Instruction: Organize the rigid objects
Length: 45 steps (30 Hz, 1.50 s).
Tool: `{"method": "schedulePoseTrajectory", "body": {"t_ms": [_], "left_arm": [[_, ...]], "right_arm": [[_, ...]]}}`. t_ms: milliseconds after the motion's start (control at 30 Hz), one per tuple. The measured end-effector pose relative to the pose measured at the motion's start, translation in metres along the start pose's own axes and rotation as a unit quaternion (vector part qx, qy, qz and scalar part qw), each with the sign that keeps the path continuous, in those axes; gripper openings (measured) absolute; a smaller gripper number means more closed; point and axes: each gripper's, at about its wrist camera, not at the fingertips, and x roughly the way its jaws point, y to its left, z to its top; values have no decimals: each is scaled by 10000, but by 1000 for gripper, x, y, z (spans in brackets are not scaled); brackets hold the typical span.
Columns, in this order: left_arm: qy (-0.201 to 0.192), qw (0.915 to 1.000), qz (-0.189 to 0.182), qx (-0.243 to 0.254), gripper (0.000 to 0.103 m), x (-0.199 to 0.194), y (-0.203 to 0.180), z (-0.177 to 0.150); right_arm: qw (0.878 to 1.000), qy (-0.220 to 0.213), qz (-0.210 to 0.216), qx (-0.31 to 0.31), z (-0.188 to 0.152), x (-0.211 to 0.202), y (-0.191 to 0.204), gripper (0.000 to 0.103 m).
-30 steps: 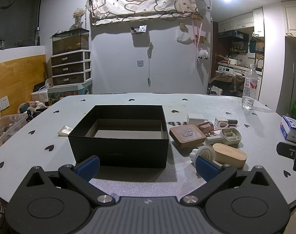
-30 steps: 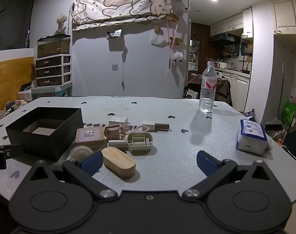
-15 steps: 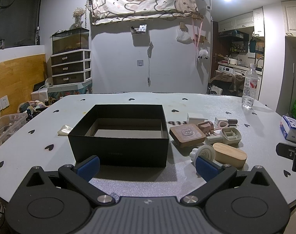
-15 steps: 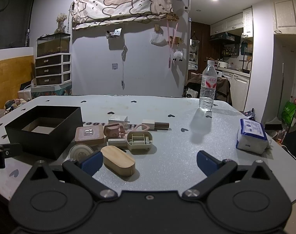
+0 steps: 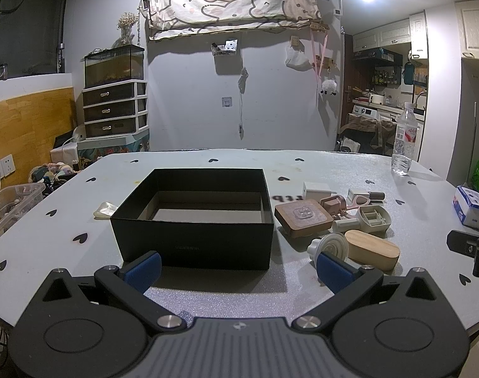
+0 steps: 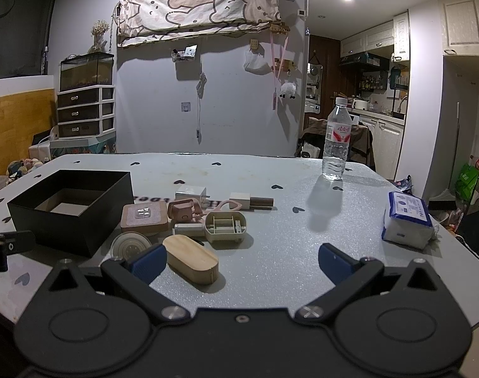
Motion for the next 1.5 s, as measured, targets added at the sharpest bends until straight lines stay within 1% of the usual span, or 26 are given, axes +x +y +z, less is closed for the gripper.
{"method": "schedulePoseTrajectory", "body": {"t_ms": [267, 300, 400, 533, 733, 867, 933, 1100, 1167, 1300, 1367, 1400, 1433, 1500], "left_arm": [[-1, 10000, 0, 4, 103, 0, 0, 0], [-3, 10000, -2, 4, 103, 0, 0, 0], [-15, 10000, 5, 16, 103, 1, 1, 0], [-39, 9999, 87, -49, 103, -3, 13, 1], [-95, 9992, 389, -7, 103, 4, 35, 9], [-94, 9985, 524, -111, 103, 13, 55, 16], [-75, 9981, 597, -155, 103, 19, 67, 21], [-112, 9955, 923, -188, 103, 32, 93, 31], [-105, 9950, 967, -236, 103, 39, 102, 35], [-123, 9951, 937, -277, 103, 57, 120, 42], [3, 9954, 908, -298, 103, 69, 128, 45], [104, 9961, 812, -344, 103, 74, 133, 45], [229, 9968, 626, -435, 103, 81, 138, 46], [322, 9966, 397, -642, 103, 89, 148, 45]], "right_arm": [[10000, -1, -1, -5, 2, -1, 0, 103], [10000, -7, -2, -5, -9, 6, 1, 103], [10000, -36, -19, 5, -7, 8, -2, 103], [9999, -101, -18, 54, -4, 4, -7, 103], [9998, -213, -8, 22, -1, 3, -7, 103], [9997, -255, 36, -15, 2, 6, -2, 103], [9995, -283, 129, -25, 3, 9, 3, 103], [9989, -250, 390, -17, 7, 15, 12, 103], [9985, -219, 505, -18, 8, 20, 18, 103], [9971, -106, 745, -123, 7, 30, 30, 103], [9959, 0, 900, -103, 5, 37, 35, 103], [9949, 36, 1001, -105, 4, 40, 37, 103], [9940, 61, 1090, -106, 3, 43, 39, 103], [9922, 119, 1233, -107, 1, 49, 44, 103]]}}
